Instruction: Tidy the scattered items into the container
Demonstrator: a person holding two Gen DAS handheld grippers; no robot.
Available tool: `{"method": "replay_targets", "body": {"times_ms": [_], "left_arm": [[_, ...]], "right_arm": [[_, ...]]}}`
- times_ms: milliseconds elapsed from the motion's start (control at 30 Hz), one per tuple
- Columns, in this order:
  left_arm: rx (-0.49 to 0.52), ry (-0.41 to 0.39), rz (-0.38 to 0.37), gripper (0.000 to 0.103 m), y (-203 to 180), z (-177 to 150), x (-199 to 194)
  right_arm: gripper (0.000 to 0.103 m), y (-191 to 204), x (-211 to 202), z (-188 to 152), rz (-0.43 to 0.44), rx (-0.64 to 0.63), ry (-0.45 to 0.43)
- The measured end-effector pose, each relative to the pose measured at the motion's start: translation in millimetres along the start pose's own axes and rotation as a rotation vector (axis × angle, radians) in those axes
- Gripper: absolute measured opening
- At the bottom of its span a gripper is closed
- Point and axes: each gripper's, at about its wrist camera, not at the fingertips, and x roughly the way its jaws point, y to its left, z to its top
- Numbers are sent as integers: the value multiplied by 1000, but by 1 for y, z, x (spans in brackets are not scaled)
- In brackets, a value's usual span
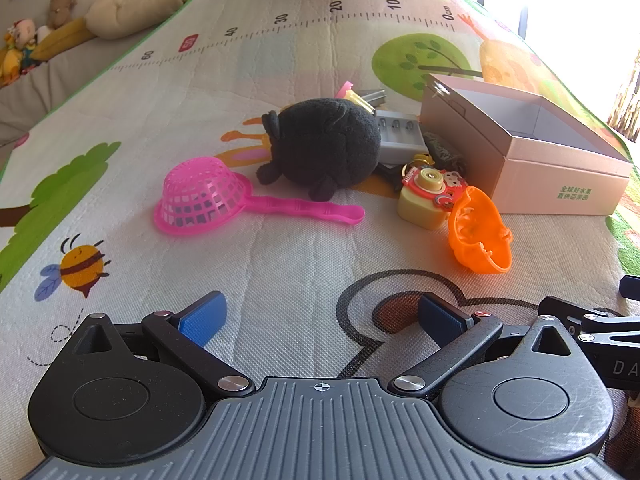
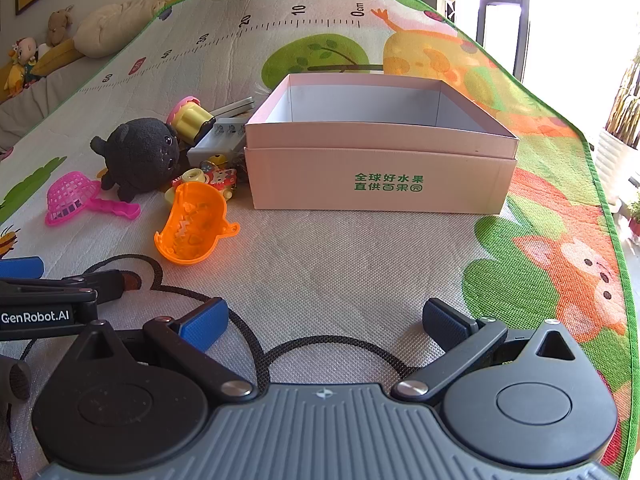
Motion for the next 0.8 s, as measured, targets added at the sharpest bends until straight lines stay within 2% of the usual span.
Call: {"method": "replay_targets", "body": {"times_ms": [800], "left_arm": [[0,0,0,103,0,0,0]], "right_arm": [[103,0,1,0,-3,-9,7]]}}
